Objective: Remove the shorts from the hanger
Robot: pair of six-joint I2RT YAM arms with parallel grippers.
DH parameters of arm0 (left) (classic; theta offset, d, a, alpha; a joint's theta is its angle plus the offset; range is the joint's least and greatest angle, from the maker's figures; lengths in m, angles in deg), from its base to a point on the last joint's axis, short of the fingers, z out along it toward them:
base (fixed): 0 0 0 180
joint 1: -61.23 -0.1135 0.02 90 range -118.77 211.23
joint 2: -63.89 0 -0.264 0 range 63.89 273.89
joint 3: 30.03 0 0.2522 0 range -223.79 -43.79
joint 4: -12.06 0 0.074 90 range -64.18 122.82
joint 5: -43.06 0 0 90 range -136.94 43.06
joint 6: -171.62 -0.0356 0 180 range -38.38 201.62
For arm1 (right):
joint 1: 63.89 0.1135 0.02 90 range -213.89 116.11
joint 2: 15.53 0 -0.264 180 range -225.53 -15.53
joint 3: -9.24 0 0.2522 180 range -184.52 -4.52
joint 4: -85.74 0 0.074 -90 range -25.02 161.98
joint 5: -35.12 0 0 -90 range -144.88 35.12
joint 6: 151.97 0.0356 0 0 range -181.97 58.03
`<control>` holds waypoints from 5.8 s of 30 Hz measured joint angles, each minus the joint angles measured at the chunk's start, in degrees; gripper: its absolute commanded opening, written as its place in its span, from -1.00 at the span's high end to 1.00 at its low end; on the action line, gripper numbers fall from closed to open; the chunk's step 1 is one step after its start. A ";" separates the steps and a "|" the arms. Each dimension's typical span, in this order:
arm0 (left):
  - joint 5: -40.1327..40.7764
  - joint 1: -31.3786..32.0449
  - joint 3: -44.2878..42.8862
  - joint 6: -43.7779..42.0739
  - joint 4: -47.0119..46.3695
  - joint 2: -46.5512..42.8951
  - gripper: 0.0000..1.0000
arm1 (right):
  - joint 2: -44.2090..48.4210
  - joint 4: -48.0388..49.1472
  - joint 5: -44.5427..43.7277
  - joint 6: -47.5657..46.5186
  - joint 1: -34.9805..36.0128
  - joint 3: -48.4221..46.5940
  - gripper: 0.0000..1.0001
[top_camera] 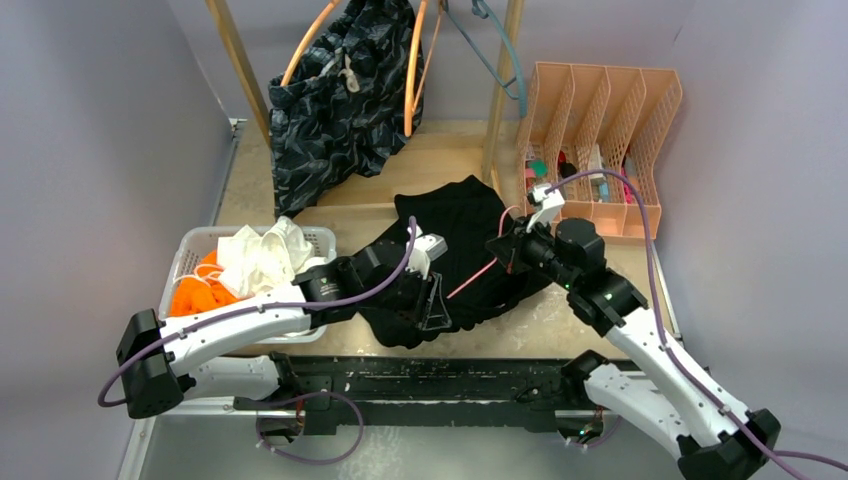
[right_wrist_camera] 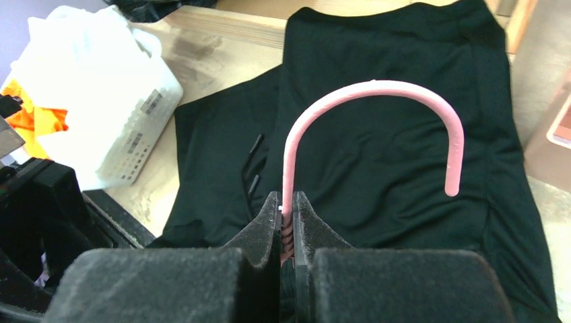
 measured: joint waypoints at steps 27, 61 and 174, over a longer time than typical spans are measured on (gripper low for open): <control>16.17 0.07 -13.94 -0.81 4.07 10.32 0.09 | -1.25 -9.38 -17.75 2.38 -0.02 -2.51 1.00; 33.77 1.42 -14.64 0.85 10.32 10.29 1.00 | -5.70 -7.65 -18.47 10.12 0.09 1.79 1.00; 7.45 -1.86 -6.78 -6.69 17.51 -4.83 1.00 | 2.05 -12.79 -27.21 18.67 -0.13 2.05 -0.61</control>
